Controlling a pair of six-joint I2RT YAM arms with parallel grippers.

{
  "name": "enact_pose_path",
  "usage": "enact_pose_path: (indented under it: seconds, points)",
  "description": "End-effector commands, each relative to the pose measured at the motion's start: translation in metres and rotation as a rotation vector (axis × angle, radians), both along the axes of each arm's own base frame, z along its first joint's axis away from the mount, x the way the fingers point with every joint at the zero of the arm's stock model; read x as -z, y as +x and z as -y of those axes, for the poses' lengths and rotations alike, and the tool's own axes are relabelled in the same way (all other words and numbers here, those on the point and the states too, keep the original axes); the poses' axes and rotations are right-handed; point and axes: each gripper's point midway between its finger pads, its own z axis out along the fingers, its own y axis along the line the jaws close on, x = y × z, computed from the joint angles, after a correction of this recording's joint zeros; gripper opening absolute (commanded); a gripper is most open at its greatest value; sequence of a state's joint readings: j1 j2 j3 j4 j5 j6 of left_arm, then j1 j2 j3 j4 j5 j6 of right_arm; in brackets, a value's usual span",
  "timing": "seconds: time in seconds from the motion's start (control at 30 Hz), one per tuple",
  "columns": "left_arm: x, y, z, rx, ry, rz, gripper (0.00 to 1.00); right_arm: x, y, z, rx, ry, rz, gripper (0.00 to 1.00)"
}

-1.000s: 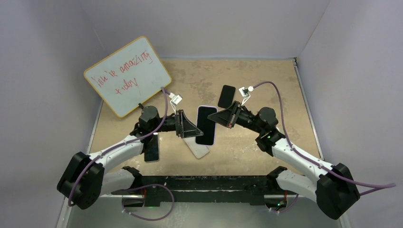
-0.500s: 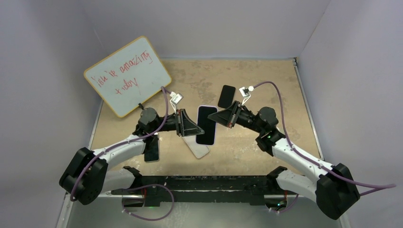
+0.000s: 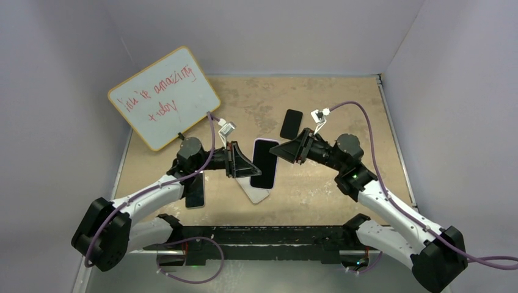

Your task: Put the phone into the phone case

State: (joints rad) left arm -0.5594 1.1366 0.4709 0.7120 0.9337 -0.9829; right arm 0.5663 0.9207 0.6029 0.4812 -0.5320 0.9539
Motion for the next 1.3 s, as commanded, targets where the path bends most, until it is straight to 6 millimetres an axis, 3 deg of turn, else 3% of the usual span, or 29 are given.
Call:
enact_pose_path:
  seconds: [0.0,0.1,0.17,0.23,0.47,0.5,0.63,0.73,0.8,0.93,1.13,1.17,1.23,1.27]
  points:
    - [-0.012,0.002,0.001,0.017,0.006,0.064,0.0,-0.035,0.006,0.004,0.036,0.017,0.117,0.4]
    - [-0.005,0.007,0.002,0.001,0.051,0.05,0.0,-0.034,0.01,0.004,0.051,-0.006,0.131,0.24]
    - [0.004,0.017,0.001,-0.045,0.119,0.036,0.0,-0.034,0.013,0.006,0.069,-0.024,0.157,0.0]
    - [0.009,0.025,0.0,-0.089,0.169,0.03,0.0,-0.036,0.019,0.01,0.111,-0.044,0.193,0.0]
    - [0.002,0.025,0.001,-0.086,0.155,0.018,0.0,-0.023,0.019,0.016,0.125,-0.132,0.176,0.0]
    - [0.0,0.025,0.001,-0.085,0.149,0.021,0.0,-0.022,0.017,0.017,0.124,-0.134,0.18,0.03]
    - [-0.009,0.019,0.003,-0.043,0.11,0.032,0.0,-0.028,0.008,0.018,0.11,-0.094,0.184,0.38]
    - [-0.011,0.018,0.004,-0.031,0.103,0.038,0.0,-0.032,0.009,0.018,0.111,-0.087,0.199,0.47]
    - [-0.01,0.018,0.004,-0.031,0.104,0.039,0.0,-0.032,0.01,0.016,0.106,-0.088,0.206,0.42]
    - [-0.005,0.022,0.004,-0.048,0.121,0.024,0.0,-0.029,0.013,0.014,0.105,-0.089,0.204,0.01]
    - [0.008,0.036,0.0,-0.127,0.198,0.009,0.0,-0.017,0.019,0.021,0.158,-0.133,0.145,0.0]
    - [0.01,0.04,-0.002,-0.156,0.219,0.014,0.0,-0.013,0.02,0.023,0.167,-0.148,0.123,0.04]
    - [0.011,0.048,-0.005,-0.201,0.236,0.02,0.0,-0.001,0.021,0.027,0.192,-0.186,0.081,0.22]
    - [0.012,0.052,-0.007,-0.217,0.242,0.013,0.0,0.005,0.02,0.03,0.202,-0.201,0.065,0.37]
